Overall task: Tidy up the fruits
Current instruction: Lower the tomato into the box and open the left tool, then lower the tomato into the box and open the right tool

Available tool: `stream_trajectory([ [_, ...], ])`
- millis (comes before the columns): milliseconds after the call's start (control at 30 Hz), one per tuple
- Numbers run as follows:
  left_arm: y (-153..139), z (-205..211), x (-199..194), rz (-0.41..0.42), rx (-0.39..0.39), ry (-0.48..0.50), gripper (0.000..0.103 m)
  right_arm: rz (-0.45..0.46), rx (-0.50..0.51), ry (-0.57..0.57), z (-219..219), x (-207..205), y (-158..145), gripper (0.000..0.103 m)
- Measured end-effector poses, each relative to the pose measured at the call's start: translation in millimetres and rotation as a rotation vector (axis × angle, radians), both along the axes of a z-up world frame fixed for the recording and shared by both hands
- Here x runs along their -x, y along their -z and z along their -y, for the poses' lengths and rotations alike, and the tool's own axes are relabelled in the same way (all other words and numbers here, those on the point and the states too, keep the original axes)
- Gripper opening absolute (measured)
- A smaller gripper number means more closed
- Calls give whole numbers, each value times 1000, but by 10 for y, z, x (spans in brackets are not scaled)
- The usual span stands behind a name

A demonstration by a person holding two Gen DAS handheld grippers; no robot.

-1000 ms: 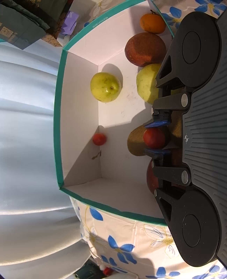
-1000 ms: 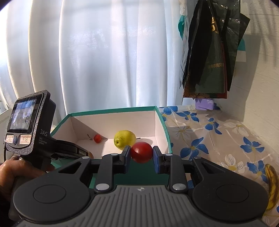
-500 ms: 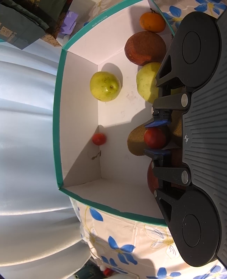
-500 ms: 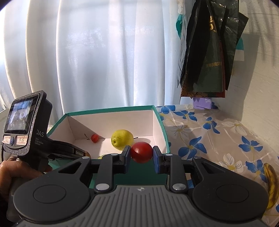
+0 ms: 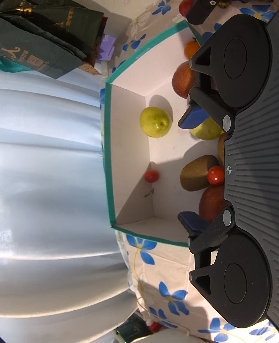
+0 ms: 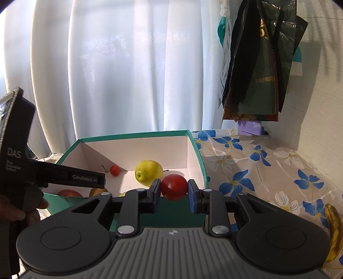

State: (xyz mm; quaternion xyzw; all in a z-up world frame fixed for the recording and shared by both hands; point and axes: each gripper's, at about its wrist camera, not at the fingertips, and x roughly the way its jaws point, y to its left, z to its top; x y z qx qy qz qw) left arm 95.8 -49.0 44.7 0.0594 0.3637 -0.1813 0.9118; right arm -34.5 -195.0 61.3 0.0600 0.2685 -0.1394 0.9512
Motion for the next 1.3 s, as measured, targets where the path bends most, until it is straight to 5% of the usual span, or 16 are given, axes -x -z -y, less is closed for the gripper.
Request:
stream_trajectory([
  [267, -216, -365, 253, -22, 22, -121, 97, 14, 18, -4, 7, -23, -36, 26],
  [1300, -131, -539, 300, -88, -68, -174, 98, -105, 32, -112, -60, -585, 294, 26],
])
